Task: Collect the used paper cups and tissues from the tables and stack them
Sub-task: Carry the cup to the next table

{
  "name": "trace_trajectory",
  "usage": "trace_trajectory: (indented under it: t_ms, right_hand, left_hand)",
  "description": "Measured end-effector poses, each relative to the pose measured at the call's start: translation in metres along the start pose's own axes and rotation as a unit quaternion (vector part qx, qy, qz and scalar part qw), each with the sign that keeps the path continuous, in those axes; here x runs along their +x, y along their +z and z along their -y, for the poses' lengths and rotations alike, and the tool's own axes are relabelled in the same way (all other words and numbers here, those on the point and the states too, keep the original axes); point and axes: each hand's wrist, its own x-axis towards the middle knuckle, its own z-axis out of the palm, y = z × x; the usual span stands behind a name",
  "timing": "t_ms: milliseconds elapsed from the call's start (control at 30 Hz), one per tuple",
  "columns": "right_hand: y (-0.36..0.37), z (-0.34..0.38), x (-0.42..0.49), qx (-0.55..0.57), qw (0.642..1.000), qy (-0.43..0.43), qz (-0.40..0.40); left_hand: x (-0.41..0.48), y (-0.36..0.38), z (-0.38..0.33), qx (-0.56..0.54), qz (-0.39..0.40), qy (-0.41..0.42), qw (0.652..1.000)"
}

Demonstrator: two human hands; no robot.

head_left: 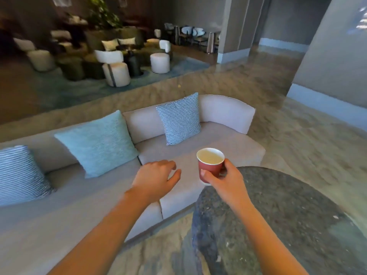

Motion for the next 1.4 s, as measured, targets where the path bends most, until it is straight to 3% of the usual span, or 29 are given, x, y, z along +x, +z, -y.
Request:
trace_trajectory:
  t_ms: [300, 667, 833, 1000, 1233, 1400]
  right_hand:
    - [0.148, 0.038, -0.030, 0.025, 0.965, -0.089, 0.244]
    - [0.316, 0.137, -0.217, 0.024, 0.843, -0.218, 0.491]
    - [0.365, 0.153, -0.337, 0.036, 0.764, -0.243, 0.597]
    - [0.393, 0.174, -0.435, 0.045, 0.667, -0.274, 0.692]
    - [0.412, 0.187, -0.513, 0.056, 0.518, -0.334, 0.785]
    - [0.422, 0.190, -0.532, 0.070, 0.465, -0.345, 0.812]
  left_hand:
    - [-0.161, -0.051, 0.073, 0.102, -0.002, -0.254, 0.962]
    - [-0.431, -0.135, 0.086, 0.164, -0.084, -0.515, 0.837]
    - [-0.554, -0.158, 0.051, 0.199, -0.117, -0.600, 0.766]
    - [-0.645, -0.171, 0.004, 0.241, -0.143, -0.697, 0.660]
    - [-0.686, -0.165, -0.056, 0.258, -0.166, -0.798, 0.518]
    - [-0.685, -0.164, -0.072, 0.257, -0.186, -0.831, 0.456]
